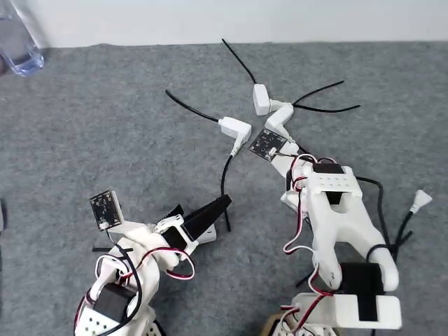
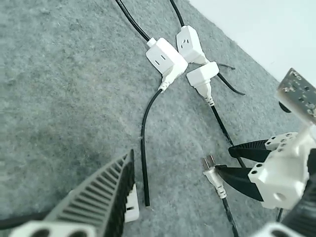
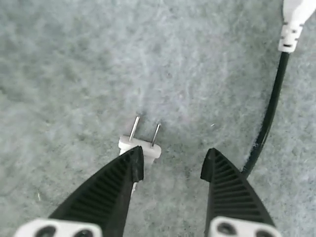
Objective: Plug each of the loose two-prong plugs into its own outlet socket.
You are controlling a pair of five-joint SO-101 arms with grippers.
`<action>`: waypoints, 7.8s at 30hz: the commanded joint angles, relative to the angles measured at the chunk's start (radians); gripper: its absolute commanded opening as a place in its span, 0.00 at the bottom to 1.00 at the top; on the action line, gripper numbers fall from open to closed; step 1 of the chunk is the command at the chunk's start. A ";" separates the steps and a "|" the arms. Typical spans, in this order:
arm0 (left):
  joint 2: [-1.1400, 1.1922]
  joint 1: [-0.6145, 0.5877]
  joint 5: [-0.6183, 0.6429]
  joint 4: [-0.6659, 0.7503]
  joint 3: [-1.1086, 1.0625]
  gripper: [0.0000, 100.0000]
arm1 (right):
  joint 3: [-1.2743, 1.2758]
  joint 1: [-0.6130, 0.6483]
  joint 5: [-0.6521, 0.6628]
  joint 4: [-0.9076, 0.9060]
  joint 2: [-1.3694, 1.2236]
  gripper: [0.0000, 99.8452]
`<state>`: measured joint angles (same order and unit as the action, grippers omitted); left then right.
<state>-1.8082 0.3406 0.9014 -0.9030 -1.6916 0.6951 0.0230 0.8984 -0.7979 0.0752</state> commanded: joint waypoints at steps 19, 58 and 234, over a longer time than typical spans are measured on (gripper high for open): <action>-0.008 -0.002 -0.006 -0.005 0.008 0.48 | 0.048 0.128 -0.071 -0.166 0.130 0.18; -0.006 -0.002 -0.006 -0.006 0.008 0.48 | 0.005 0.074 0.060 -0.058 -0.053 0.00; -0.008 -0.746 -0.505 -0.259 0.008 0.65 | -0.006 0.191 0.431 -0.392 0.088 0.11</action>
<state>-1.8082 -0.4035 0.4058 -1.1561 -1.6947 0.7012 0.2194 1.3587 -1.1999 0.1550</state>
